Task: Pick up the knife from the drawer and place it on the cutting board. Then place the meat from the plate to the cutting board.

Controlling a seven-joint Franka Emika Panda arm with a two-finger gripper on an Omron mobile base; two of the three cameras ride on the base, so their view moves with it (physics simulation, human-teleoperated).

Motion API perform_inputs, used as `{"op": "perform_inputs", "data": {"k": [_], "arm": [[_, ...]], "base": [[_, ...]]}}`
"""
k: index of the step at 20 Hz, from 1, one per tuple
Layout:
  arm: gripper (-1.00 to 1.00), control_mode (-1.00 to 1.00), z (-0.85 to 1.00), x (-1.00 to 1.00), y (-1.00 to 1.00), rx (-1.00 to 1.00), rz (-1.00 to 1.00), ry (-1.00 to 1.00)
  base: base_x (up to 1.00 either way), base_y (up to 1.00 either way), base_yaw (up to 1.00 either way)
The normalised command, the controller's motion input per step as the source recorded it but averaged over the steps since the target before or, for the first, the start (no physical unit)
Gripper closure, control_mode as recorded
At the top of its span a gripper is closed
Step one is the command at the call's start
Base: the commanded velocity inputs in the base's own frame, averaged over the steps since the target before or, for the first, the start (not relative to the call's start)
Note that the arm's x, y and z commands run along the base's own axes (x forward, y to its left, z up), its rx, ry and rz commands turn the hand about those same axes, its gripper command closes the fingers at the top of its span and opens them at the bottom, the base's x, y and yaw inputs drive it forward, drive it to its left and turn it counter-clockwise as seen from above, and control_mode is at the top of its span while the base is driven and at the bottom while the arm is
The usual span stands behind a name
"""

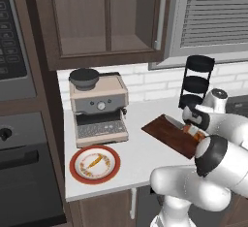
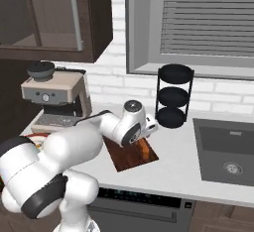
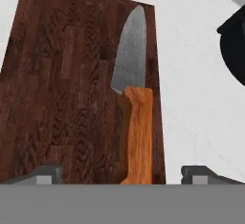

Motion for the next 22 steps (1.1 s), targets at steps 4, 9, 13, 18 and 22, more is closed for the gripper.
{"op": "perform_inputs", "data": {"k": [4,9,13,18,22], "arm": [[-1.0,-1.0,0.71,-0.43,0.48,0.08,0.0,0.02],[-1.0,-1.0,0.33,-0.5,0.82,0.11,-0.01,0.03],[-1.0,-1.0,0.16,-0.5,0.89,0.11,-0.07,0.0],[-1.0,-1.0,0.12,-0.4,0.85,0.08,-0.15,0.0],[-1.0,-1.0,0.13,-0.31,0.73,0.11,-0.26,0.03]], "base": [[0.0,0.0,0.0],[0.0,0.0,0.0],[0.0,0.0,0.0],[0.0,0.0,0.0],[0.0,0.0,0.0]]}}
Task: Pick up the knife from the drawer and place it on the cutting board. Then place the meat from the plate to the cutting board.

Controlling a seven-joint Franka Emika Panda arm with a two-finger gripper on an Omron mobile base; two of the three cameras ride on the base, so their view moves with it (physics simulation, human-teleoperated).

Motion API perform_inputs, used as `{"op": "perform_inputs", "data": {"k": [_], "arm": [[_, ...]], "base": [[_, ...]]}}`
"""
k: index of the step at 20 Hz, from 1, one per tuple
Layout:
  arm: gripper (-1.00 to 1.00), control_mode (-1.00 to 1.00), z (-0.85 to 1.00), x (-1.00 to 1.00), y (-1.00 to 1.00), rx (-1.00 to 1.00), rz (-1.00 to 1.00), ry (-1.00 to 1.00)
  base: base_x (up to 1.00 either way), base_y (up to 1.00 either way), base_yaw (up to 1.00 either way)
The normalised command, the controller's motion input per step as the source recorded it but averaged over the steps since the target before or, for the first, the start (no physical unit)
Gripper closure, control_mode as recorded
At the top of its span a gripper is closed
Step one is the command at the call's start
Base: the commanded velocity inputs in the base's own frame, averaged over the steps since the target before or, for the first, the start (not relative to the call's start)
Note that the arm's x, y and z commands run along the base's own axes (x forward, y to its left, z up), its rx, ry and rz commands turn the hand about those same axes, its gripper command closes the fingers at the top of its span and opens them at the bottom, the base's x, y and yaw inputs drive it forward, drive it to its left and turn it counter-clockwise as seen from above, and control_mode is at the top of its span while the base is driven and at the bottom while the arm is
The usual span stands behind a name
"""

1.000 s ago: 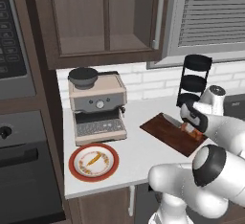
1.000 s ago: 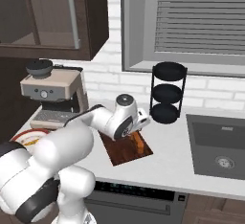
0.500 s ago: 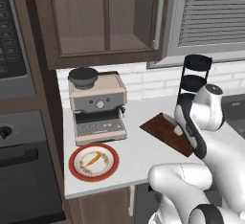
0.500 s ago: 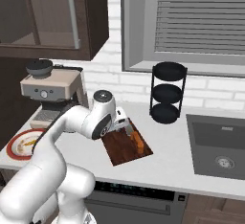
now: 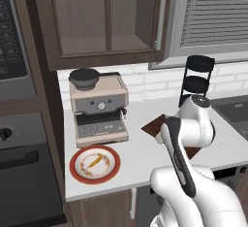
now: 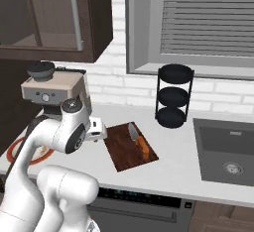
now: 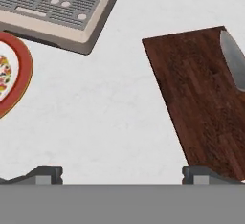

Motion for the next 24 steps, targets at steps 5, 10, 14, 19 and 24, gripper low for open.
{"op": "perform_inputs", "data": {"k": [5,10,14,19,24], "arm": [[-1.0,-1.0,0.23,-0.25,0.59,0.15,-0.21,0.16],[-1.0,-1.0,0.07,-0.08,0.66,0.02,-0.15,0.01],[-1.0,-1.0,0.0,-0.03,0.66,0.07,-0.15,0.04],[-1.0,-1.0,-0.03,-0.01,0.76,0.06,-0.2,0.0],[-1.0,-1.0,0.0,0.0,0.34,0.19,-0.07,0.24]], "base": [[0.0,0.0,0.0],[0.0,0.0,0.0],[0.0,0.0,0.0],[0.0,0.0,0.0],[0.0,0.0,0.0]]}}
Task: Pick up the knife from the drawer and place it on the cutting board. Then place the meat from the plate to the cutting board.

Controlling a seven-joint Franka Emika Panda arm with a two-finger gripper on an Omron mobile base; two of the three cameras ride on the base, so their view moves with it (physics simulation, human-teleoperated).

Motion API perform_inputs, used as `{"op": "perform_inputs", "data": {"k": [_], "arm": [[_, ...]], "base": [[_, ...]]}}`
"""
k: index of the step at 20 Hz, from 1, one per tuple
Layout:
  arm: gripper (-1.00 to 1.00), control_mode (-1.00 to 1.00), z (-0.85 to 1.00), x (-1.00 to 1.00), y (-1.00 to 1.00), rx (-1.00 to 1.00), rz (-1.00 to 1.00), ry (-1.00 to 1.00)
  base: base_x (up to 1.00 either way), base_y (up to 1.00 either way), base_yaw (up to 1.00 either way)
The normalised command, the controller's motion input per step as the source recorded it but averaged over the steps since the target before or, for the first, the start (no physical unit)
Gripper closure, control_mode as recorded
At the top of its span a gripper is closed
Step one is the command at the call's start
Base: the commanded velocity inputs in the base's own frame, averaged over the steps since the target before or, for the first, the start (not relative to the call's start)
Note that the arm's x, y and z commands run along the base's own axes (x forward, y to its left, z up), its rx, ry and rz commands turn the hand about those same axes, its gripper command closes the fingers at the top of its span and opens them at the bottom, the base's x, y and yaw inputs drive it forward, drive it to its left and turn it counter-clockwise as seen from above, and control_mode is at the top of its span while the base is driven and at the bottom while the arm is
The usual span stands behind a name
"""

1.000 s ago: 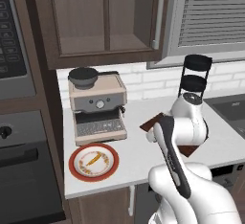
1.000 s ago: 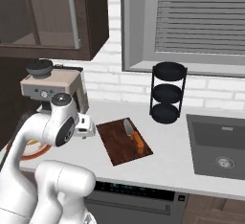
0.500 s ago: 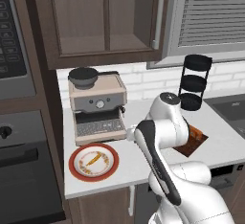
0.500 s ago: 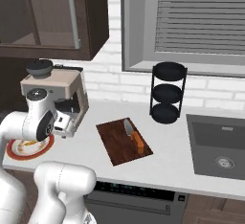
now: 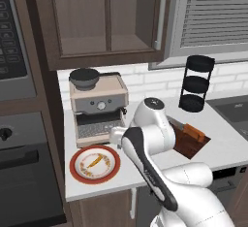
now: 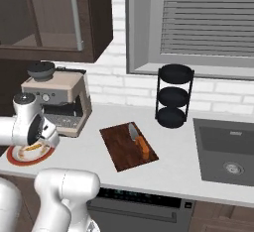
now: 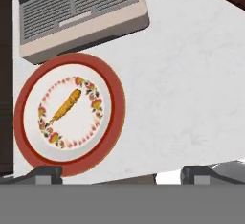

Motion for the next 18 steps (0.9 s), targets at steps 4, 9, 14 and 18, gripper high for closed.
{"op": "perform_inputs", "data": {"k": [4,9,14,18], "arm": [[-1.0,-1.0,-0.06,0.0,0.4,0.06,0.0,0.22],[-1.0,-1.0,-0.17,0.03,0.41,0.0,0.0,0.07],[-1.0,-1.0,-0.17,0.11,0.38,0.0,0.0,0.2],[-1.0,-1.0,-0.35,0.11,0.19,0.0,0.0,0.09]], "base": [[0.0,0.0,0.0],[0.0,0.0,0.0],[0.0,0.0,0.0],[0.0,0.0,0.0]]}}
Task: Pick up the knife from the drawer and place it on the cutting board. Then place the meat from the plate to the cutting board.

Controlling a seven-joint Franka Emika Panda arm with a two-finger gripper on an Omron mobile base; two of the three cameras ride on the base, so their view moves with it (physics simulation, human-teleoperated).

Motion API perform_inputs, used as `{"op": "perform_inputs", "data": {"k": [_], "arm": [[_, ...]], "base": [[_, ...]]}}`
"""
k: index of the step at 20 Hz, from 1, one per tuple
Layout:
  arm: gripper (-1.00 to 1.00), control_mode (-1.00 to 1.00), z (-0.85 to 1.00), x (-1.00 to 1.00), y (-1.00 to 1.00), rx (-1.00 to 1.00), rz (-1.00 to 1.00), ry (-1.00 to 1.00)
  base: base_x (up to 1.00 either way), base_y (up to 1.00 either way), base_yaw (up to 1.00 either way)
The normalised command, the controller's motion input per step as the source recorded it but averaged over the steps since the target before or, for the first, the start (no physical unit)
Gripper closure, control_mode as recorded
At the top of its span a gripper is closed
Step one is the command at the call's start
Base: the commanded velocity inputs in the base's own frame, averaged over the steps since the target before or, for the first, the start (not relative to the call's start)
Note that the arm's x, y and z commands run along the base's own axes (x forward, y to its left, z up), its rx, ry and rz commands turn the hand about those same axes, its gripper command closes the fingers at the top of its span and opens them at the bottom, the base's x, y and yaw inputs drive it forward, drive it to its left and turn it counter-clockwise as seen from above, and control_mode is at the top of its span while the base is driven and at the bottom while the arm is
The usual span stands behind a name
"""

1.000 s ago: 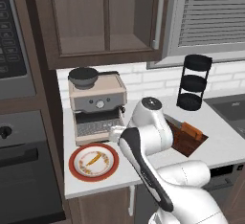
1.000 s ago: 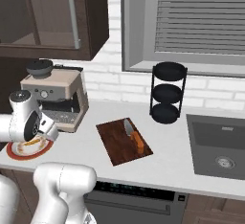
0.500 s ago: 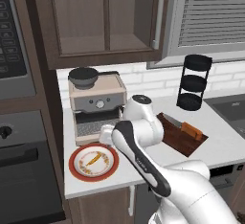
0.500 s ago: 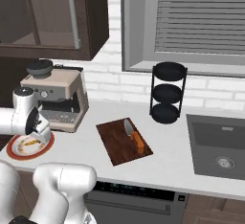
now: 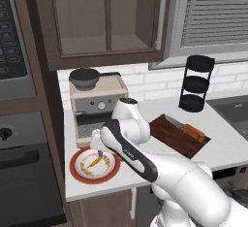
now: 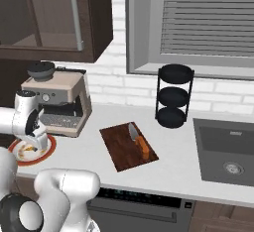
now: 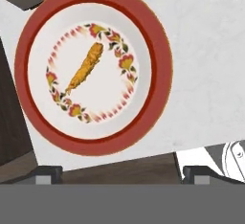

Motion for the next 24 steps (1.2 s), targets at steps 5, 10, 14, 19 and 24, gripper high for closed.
{"op": "perform_inputs", "data": {"k": [5,10,14,19,24], "arm": [[-1.0,-1.0,-0.36,0.21,0.22,0.0,0.0,0.04],[-1.0,-1.0,-0.22,0.18,0.11,0.0,0.0,0.0],[-1.0,-1.0,-0.13,0.19,0.02,0.0,0.0,0.0],[-1.0,-1.0,-0.18,0.19,0.03,0.0,-0.01,-0.04],[-1.0,-1.0,-0.24,0.18,0.18,-0.01,-0.01,-0.04]], "base": [[0.0,0.0,0.0],[0.0,0.0,0.0],[0.0,0.0,0.0],[0.0,0.0,0.0],[0.0,0.0,0.0]]}}
